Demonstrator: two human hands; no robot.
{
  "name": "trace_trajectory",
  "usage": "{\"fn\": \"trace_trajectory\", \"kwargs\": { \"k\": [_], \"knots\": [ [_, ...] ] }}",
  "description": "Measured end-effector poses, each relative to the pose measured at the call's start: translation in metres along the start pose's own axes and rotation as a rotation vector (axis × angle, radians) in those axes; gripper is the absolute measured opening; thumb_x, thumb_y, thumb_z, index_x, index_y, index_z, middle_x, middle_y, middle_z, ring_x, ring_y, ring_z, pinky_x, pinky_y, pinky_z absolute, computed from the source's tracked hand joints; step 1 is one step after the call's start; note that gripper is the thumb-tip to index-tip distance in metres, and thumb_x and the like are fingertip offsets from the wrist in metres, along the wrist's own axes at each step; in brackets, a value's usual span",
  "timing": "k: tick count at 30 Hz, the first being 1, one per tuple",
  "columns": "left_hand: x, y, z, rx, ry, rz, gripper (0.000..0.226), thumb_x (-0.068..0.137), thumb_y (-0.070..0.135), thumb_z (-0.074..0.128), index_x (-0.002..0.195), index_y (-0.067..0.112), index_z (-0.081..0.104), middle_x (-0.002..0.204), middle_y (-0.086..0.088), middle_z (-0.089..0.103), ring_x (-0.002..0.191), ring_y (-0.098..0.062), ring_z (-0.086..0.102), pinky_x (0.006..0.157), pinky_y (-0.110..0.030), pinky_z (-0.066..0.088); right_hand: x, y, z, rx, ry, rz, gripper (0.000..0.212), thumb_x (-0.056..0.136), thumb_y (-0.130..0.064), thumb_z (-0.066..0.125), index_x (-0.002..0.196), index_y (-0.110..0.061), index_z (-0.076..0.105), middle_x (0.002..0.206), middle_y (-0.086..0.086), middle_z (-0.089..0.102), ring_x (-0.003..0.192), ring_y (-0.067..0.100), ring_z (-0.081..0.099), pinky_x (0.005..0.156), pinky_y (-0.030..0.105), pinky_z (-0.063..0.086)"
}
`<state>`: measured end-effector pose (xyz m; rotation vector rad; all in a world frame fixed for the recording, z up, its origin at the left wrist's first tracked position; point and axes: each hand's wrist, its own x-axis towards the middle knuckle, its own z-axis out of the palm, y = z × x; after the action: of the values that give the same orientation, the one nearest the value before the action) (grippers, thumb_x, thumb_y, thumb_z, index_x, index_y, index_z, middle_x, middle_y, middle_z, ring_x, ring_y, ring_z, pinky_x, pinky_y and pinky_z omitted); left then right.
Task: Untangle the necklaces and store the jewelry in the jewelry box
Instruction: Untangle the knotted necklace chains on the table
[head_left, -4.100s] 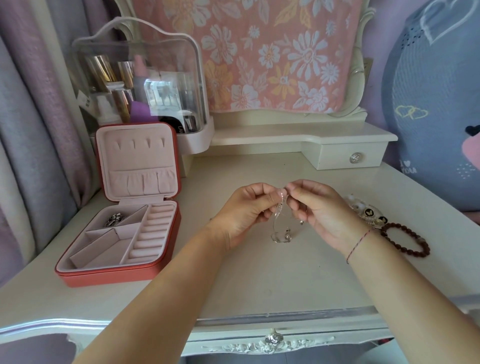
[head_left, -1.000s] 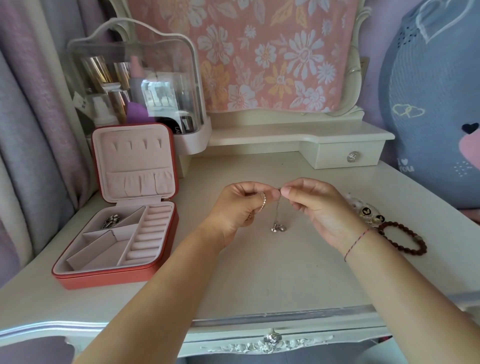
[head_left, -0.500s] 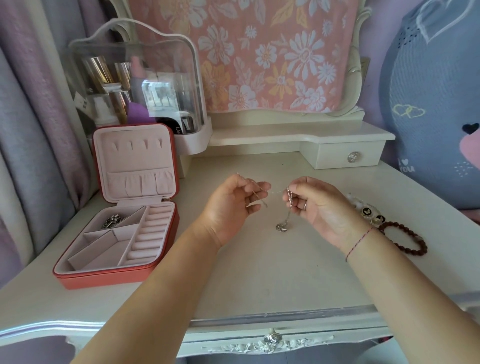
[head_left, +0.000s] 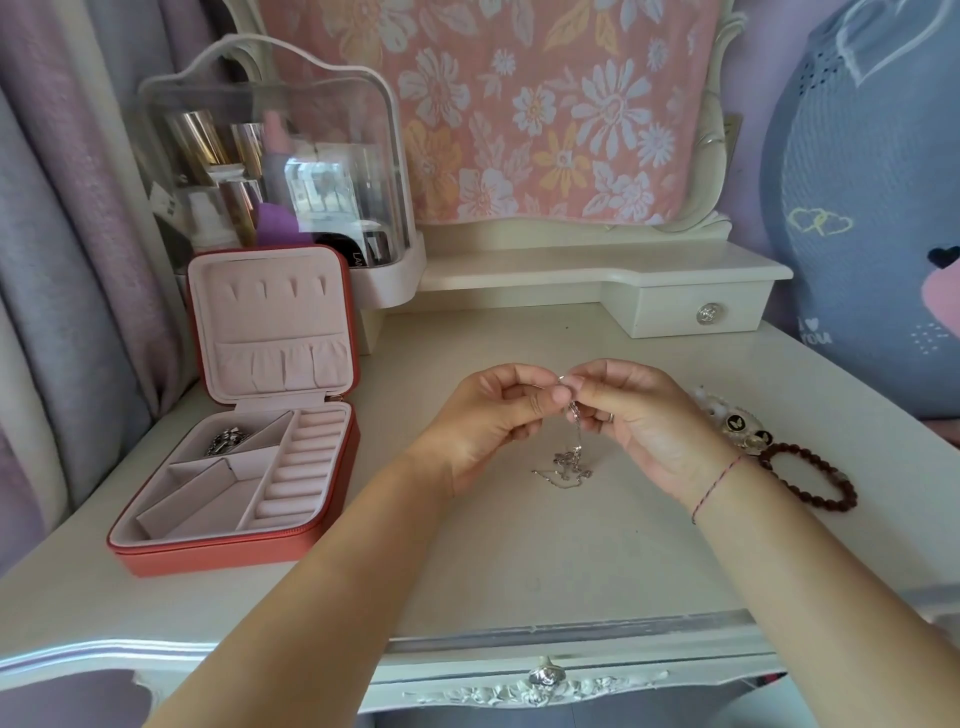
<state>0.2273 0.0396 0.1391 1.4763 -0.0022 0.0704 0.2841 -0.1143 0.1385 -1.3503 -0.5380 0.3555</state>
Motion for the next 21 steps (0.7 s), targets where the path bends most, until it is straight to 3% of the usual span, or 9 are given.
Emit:
{"fn": "trace_trajectory", "kwargs": {
  "k": [4, 11, 16, 21],
  "knots": [
    [0.0008, -0.0029, 0.0017, 0.093, 0.033, 0.053, 0.008, 0.079, 0.012, 0.074, 0.085, 0.014, 0.069, 0.069, 0.003, 0.065, 0.053, -0.006, 0.045, 0.058, -0.017, 0.039, 0.0005, 0.0003, -0.0006, 0.002, 0.001, -0.001, 0.005, 0.076, -0.014, 0.066, 0.079, -0.010, 0.066, 0.065, 0.002, 0.063, 0.058, 0.011, 0.056, 0.060, 0.020, 0.044],
    [0.0022, -0.0035, -0.0005, 0.114, 0.026, 0.041, 0.009, 0.087, 0.008, 0.067, 0.080, 0.013, 0.067, 0.066, 0.002, 0.059, 0.056, -0.009, 0.045, 0.060, -0.020, 0.038, 0.0019, 0.0020, -0.0015, 0.019, 0.008, 0.022, 0.007, 0.076, -0.017, 0.064, 0.080, -0.011, 0.065, 0.070, 0.004, 0.063, 0.060, 0.012, 0.057, 0.063, 0.022, 0.044],
    [0.0031, -0.0023, -0.0021, 0.027, 0.012, 0.001, 0.007, 0.071, 0.019, 0.057, 0.073, 0.013, 0.061, 0.070, 0.001, 0.057, 0.063, -0.010, 0.049, 0.062, -0.023, 0.038, 0.0025, 0.0019, -0.0018, 0.027, -0.003, 0.039, 0.009, 0.090, -0.010, 0.056, 0.083, -0.011, 0.063, 0.079, 0.003, 0.069, 0.062, 0.011, 0.060, 0.064, 0.023, 0.042],
    [0.0050, -0.0015, -0.0056, -0.053, 0.015, -0.060, 0.006, 0.073, 0.019, 0.052, 0.076, 0.014, 0.055, 0.072, 0.001, 0.061, 0.065, -0.011, 0.052, 0.065, -0.025, 0.038, 0.0029, -0.0007, -0.0028, 0.051, 0.037, 0.072, 0.014, 0.092, -0.008, 0.054, 0.080, -0.014, 0.059, 0.071, 0.002, 0.067, 0.057, 0.011, 0.053, 0.060, 0.025, 0.033]
  ]
}}
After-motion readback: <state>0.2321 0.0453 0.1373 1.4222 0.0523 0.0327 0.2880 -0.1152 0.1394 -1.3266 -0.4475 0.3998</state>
